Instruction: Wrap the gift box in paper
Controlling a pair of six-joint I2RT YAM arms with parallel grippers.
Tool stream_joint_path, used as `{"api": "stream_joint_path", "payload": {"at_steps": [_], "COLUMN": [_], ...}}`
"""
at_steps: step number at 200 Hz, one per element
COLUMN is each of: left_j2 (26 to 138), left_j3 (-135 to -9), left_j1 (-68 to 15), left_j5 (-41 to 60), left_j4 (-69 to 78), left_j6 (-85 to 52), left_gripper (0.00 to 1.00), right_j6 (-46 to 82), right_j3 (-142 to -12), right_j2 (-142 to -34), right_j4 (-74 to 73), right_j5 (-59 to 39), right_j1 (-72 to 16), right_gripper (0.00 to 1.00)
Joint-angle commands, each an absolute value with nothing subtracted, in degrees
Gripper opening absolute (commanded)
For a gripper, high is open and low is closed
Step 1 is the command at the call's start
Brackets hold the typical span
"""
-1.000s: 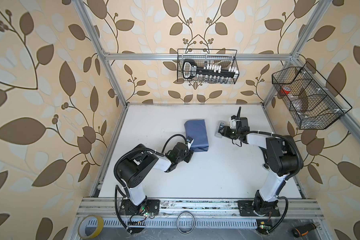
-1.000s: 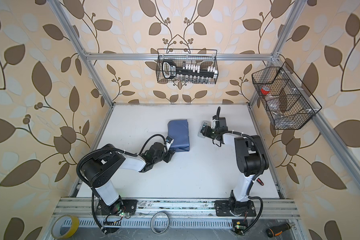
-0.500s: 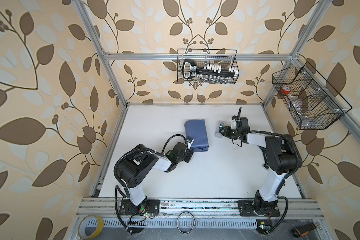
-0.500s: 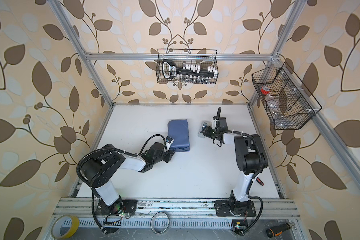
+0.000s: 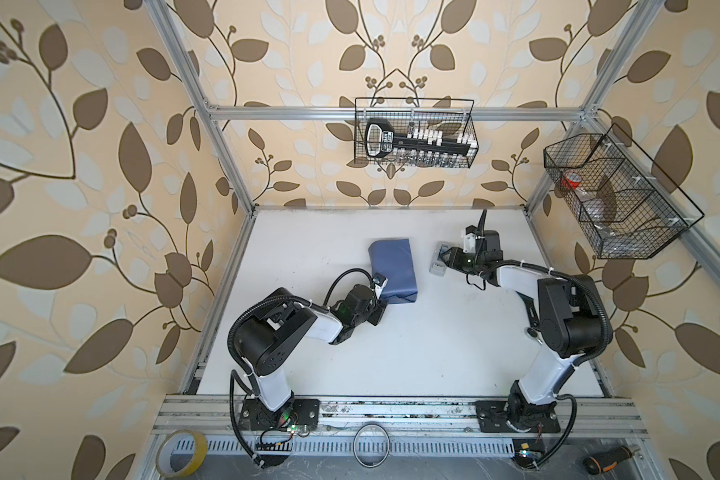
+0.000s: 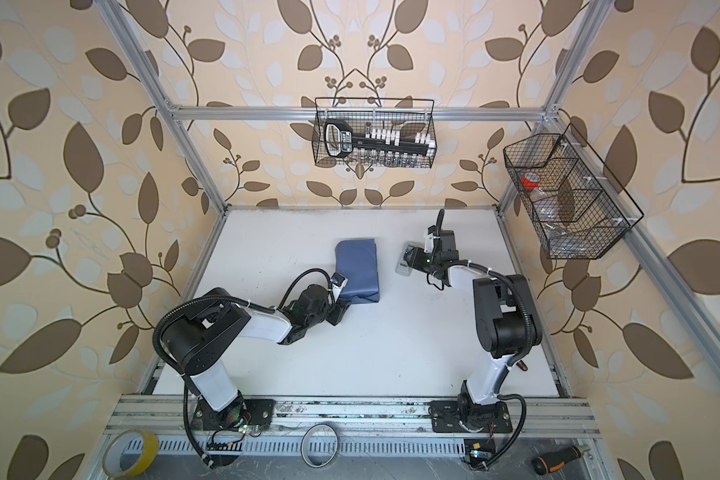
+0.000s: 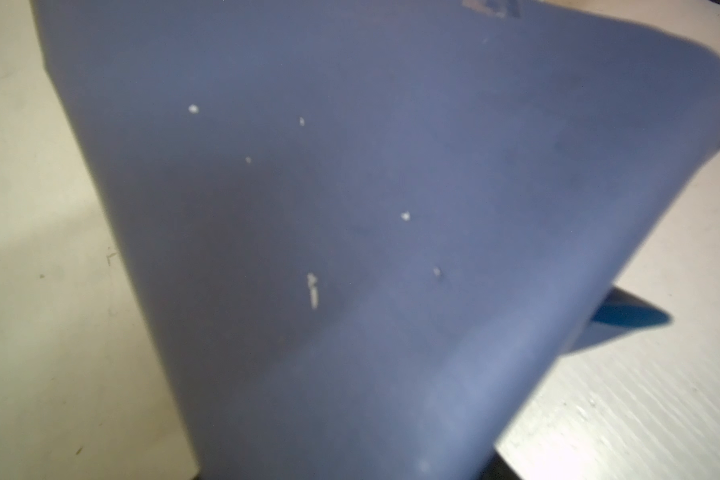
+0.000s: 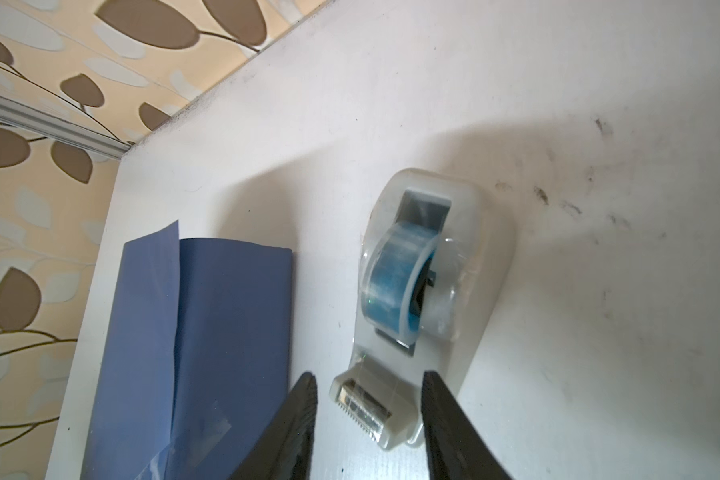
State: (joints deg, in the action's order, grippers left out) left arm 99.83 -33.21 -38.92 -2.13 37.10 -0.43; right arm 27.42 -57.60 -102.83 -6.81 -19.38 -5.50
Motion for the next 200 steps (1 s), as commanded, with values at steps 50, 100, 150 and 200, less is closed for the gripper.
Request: {"api": "stream_joint_path", "payload": {"at_steps": [50,100,150,200], "left_j2": [99.42,99.65,99.62,99.60], "left_j3": [-33.51,-33.53,-33.56,-33.57], "left_j1": [-38.48,-38.42,-38.47,-38.45], "left_j5": [-1.22,-1.19,-1.19,-1.15], "left_j4": [38.85,38.94,38.89,38.86], "left_j6": [-0.79,-0.93,-0.97,-1.05], "left_gripper": [0.53,0.53,0.53,0.53], "right_j6": [27.47,27.60,28.29,29.27], "right_j3": [-59.33,-59.92,-60.10,-60.03], "right_j2": [-105.89,-107.72,-108.60,-109.31], "right_j4": [-7.30,-7.38,-7.73,-8.26], "right_j5": [-21.38,-21.88,-22.28,-22.95], "right_j1": [-5.71,-5.71,-5.66,-5.62], "right_gripper": [0.42,0.41,0.40,0.38]}}
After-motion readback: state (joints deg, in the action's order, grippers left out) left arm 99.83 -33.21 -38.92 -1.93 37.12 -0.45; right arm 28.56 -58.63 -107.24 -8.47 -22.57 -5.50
